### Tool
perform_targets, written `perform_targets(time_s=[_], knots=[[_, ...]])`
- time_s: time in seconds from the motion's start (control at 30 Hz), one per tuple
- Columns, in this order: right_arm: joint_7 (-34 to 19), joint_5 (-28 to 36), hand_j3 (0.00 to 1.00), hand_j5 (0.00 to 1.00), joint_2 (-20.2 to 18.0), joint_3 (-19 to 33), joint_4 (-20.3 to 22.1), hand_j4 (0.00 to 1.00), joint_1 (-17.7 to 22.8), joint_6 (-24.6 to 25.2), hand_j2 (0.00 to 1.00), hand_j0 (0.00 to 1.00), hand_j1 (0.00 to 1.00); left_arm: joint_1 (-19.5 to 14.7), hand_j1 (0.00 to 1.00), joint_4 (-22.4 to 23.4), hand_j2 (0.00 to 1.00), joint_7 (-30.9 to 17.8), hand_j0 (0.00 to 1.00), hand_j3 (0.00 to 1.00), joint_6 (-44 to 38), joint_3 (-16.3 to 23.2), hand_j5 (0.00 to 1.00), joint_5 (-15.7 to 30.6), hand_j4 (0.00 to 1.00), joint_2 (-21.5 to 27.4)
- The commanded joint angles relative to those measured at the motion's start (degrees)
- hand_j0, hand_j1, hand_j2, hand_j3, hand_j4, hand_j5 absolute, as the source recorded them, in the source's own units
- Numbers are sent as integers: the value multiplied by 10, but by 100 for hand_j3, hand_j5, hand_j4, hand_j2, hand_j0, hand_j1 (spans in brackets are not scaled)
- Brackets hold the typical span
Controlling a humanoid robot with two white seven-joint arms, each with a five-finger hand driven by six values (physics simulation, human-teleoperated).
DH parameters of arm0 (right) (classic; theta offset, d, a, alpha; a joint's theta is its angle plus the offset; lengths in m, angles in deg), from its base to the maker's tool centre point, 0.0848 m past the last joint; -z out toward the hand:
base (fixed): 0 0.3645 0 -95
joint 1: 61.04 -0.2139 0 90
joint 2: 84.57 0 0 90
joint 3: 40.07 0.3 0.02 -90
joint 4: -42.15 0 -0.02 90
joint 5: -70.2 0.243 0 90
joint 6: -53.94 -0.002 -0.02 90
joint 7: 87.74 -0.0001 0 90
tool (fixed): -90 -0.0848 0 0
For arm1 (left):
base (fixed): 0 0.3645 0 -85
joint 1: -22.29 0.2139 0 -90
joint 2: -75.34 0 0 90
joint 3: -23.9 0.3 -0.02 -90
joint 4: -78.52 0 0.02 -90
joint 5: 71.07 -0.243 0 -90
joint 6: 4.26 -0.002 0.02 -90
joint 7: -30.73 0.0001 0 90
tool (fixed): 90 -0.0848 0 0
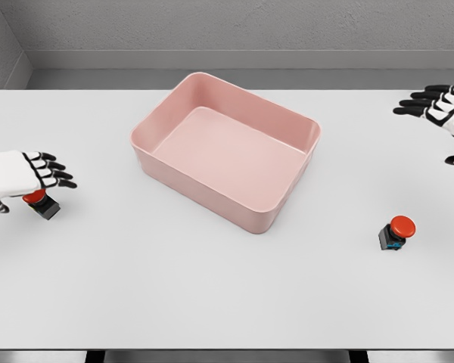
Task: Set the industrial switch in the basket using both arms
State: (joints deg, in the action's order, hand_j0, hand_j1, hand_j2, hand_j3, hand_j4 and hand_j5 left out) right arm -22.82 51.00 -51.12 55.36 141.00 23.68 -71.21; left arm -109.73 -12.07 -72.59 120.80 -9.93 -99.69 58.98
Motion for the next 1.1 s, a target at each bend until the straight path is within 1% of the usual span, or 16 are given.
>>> perform_targets(time_s=[0.0, 0.07, 0.13, 0.2, 0.23, 0.33, 0.37, 0.4, 0.43, 0.47, 0.57, 0.7, 0.73, 0.87, 1.0, 1.07], knots=[[0, 4, 100, 100, -11, 1, 2, 100, 4, 1, 100, 100, 100, 0, 100, 8, 100, 1, 100, 100, -1, 2, 100, -4, 100, -4], [0, 4, 100, 100, -21, -1, 4, 100, 19, 1, 100, 100, 100, 0, 100, 25, 100, 1, 100, 100, -1, 2, 100, -5, 100, -16], [0, 4, 100, 100, -29, -16, 14, 100, 32, 1, 100, 100, 100, 1, 100, 35, 100, 2, 100, 100, -1, 2, 100, -6, 100, -23], [-15, 4, 100, 100, -30, -31, 15, 100, 33, 1, 100, 100, 100, 1, 100, 42, 100, 4, 100, 100, -1, 2, 100, -6, 100, -27], [-22, 4, 100, 100, -30, -34, 17, 100, 40, 1, 100, 100, 100, 1, 100, 42, 100, 5, 100, 100, -1, 2, 100, -6, 100, -29], [-25, 3, 100, 100, -31, -35, 18, 100, 53, 1, 100, 100, 100, 1, 100, 51, 100, 5, 100, 100, -1, 2, 100, -6, 100, -41], [-31, 3, 100, 100, -39, -35, 18, 100, 55, 1, 100, 100, 100, 2, 100, 51, 100, 5, 100, 100, -1, 3, 100, -10, 100, -46], [-53, 3, 100, 100, -42, -35, 18, 100, 56, 1, 100, 100, 100, 2, 100, 52, 100, 5, 100, 100, -1, 3, 100, -22, 100, -47], [-66, 3, 100, 100, -43, -35, 18, 100, 60, 1, 100, 100, 100, 3, 100, 57, 100, 5, 100, 100, -1, 3, 100, -23, 100, -48], [-68, 3, 100, 100, -44, -36, 18, 100, 69, 1, 100, 100, 100, 4, 100, 60, 100, 5, 100, 100, -1, 3, 100, -24, 100, -54], [-69, -1, 100, 100, -51, -39, 18, 100, 73, 1, 100, 100, 100, 9, 97, 60, 97, 5, 97, 97, -1, 8, 97, -30, 97, -54], [-69, -2, 100, 100, -51, -63, 19, 100, 77, 1, 100, 100, 100, 9, 91, 59, 91, 5, 91, 91, -1, 10, 91, -30, 91, -46], [-69, -2, 100, 100, -51, -67, 19, 100, 81, 1, 100, 100, 100, 9, 87, 60, 87, 6, 87, 87, -1, 10, 87, -30, 87, -46], [-70, -9, 100, 100, -51, -93, 19, 100, 83, 1, 100, 100, 100, 9, 84, 59, 84, 6, 84, 84, -1, 10, 84, -30, 84, -45], [-70, -14, 100, 100, -51, -94, 19, 100, 83, 1, 100, 100, 100, 7, 83, 59, 83, 6, 83, 83, -1, 10, 83, -29, 83, -45], [-70, -22, 100, 100, -50, -93, 19, 100, 83, 1, 100, 100, 100, 7, 79, 59, 79, 6, 79, 79, -1, 10, 79, -29, 79, -45]])
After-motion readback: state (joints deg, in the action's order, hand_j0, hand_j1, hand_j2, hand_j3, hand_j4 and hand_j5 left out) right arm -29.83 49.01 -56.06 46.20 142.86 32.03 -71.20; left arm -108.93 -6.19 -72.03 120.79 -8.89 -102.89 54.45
